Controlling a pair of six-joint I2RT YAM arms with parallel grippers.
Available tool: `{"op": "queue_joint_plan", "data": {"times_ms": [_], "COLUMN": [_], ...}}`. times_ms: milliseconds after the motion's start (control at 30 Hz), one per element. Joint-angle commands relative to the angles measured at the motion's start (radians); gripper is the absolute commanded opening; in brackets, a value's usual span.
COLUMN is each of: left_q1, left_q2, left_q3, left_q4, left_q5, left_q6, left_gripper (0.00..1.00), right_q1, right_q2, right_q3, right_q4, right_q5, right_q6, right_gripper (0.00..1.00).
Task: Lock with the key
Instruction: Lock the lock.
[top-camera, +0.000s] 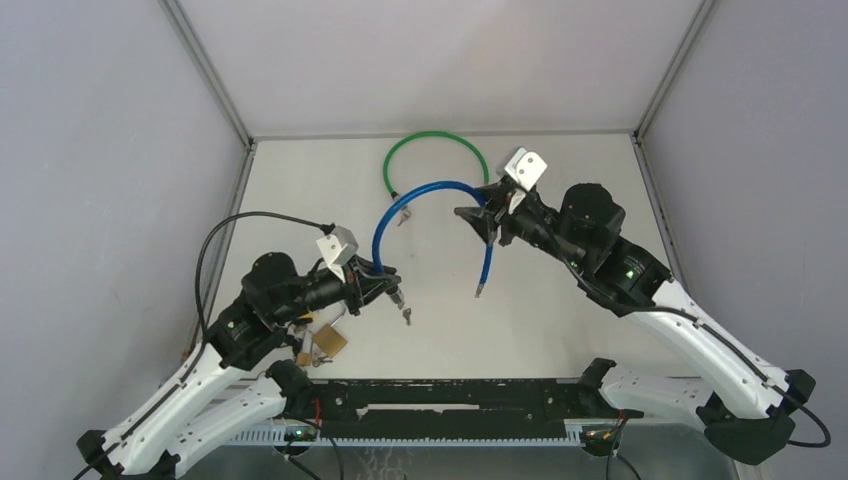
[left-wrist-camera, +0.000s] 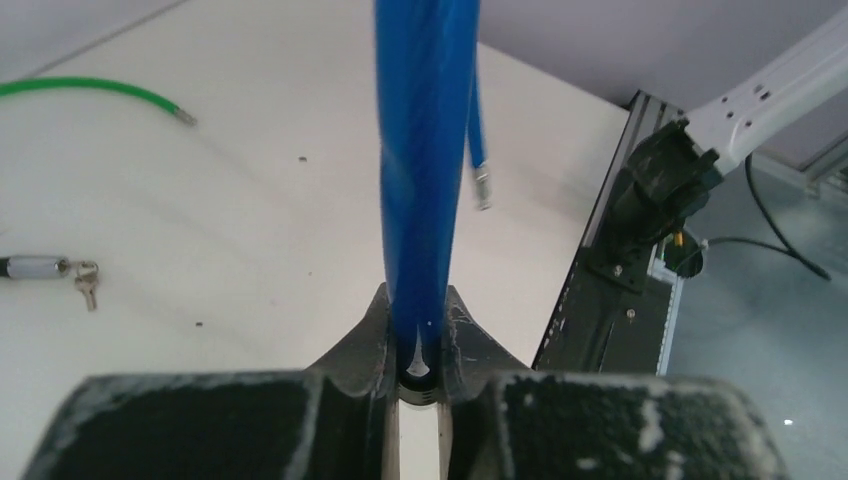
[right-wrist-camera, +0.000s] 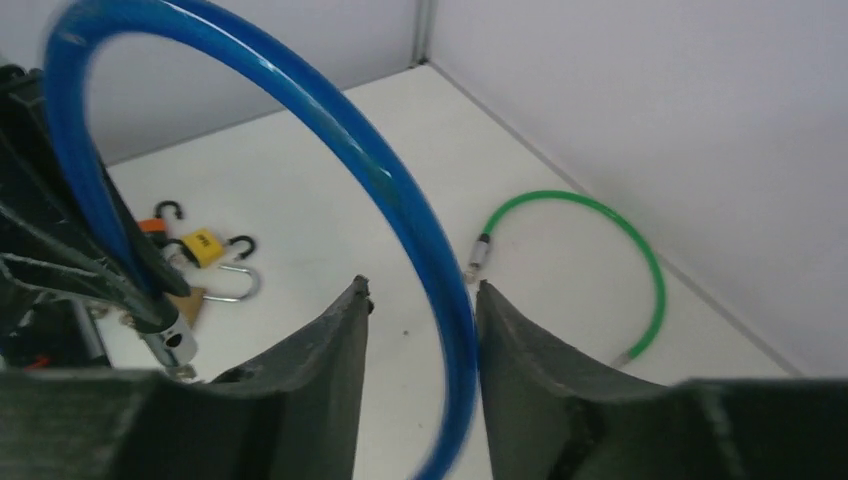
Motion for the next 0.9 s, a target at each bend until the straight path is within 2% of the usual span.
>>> {"op": "queue_joint_plan", "data": {"times_ms": [0,67,133,267,333,400,467,567,667,767,867], "left_q1": [0.004,0.005,0.005,0.012,0.019,0.022,0.029,0.05,0.061,0.061,0.065], "left_q2": [-0.018,-0.021,-0.033,-0.041,-0.046,-0.049,-0.054,-0.061,-0.068,-0.069,-0.069], "left_q3": [0.082,0.101,0.112,0.13,0.129,0.125,0.124,0.126,0.125,0.116,0.113], "left_q4": [0.183,0.229,0.261,0.258,0.253,0.26,0.277,0.319,0.332,0.344,0.369], "left_q5": [0.011,-0.018,-0.02,-0.028,-0.019,-0.012,-0.006,0.028,0.066,0.084,0.093], "left_q6": [-0.049,-0.05,-0.05,-0.079,-0.09,-0.106,-0.128,-0.165,-0.188,-0.208,-0.221], "left_gripper": [0.0,0.0,0.0,0.0,0.0,0.0,0.0,0.0,0.0,0.0,0.0], "right_q1": [-0.103,-0.17,-0.251,-0.385,-0.439,-0.47,-0.491,-0.5,-0.5,-0.479,-0.445], "right_q2": [-0.031,-0.047,-0.078,-0.126,-0.145,-0.161,-0.176,-0.187,-0.192,-0.189,-0.189], "right_q3": [-0.051,-0.129,-0.204,-0.304,-0.34,-0.38,-0.429,-0.516,-0.595,-0.647,-0.662], "right_q4": [0.063,0.102,0.151,0.221,0.239,0.237,0.233,0.288,0.392,0.479,0.461], "right_q5": [-0.335,-0.426,-0.502,-0.668,-0.779,-0.82,-0.833,-0.85,-0.87,-0.885,-0.852], "right_q6": [0.192,0.245,0.293,0.369,0.374,0.359,0.352,0.395,0.446,0.508,0.49], "right_gripper": [0.67,0.94,0.99,0.99,0.99,0.99,0.98,0.91,0.86,0.84,0.79]}}
